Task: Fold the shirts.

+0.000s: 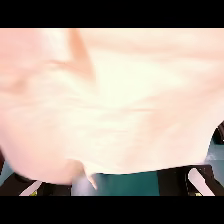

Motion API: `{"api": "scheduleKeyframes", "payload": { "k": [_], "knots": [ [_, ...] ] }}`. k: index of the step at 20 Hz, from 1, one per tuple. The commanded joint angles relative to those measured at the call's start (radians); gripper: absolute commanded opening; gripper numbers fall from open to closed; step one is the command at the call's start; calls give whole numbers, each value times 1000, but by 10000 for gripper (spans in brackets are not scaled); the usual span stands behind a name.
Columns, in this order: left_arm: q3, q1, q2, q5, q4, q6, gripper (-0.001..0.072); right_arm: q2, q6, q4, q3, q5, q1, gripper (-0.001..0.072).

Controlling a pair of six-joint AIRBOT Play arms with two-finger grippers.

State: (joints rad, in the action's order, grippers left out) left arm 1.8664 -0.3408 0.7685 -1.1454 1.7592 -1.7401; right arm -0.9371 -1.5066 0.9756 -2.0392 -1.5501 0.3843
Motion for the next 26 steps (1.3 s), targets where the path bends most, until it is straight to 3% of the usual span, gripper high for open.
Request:
{"api": "scheduleKeyframes", "payload": {
  "k": [1,4,8,11,12,14,16,20,26],
  "knots": [
    [-264,1,72,28,18,-76,26,-146,-62,50,24,-78,-183,14],
    [-425,1,201,104,15,-124,27,-286,-72,182,170,-84,-357,14],
    [-472,10,441,175,7,-141,26,-495,-71,187,308,14,-414,14],
    [-469,128,584,335,-150,-143,26,-628,-69,179,299,139,-373,14],
    [-468,176,616,390,-225,-124,26,-673,-52,167,269,163,-359,14],
    [-468,247,673,489,-393,15,26,-755,-33,167,187,174,-343,14],
    [-467,285,715,504,-508,126,26,-826,-25,168,103,187,-337,14],
    [-467,334,740,386,-537,202,27,-898,19,170,9,138,-338,14],
    [-498,399,729,19,-541,338,27,-768,76,180,303,136,-333,14]
  ]
}}
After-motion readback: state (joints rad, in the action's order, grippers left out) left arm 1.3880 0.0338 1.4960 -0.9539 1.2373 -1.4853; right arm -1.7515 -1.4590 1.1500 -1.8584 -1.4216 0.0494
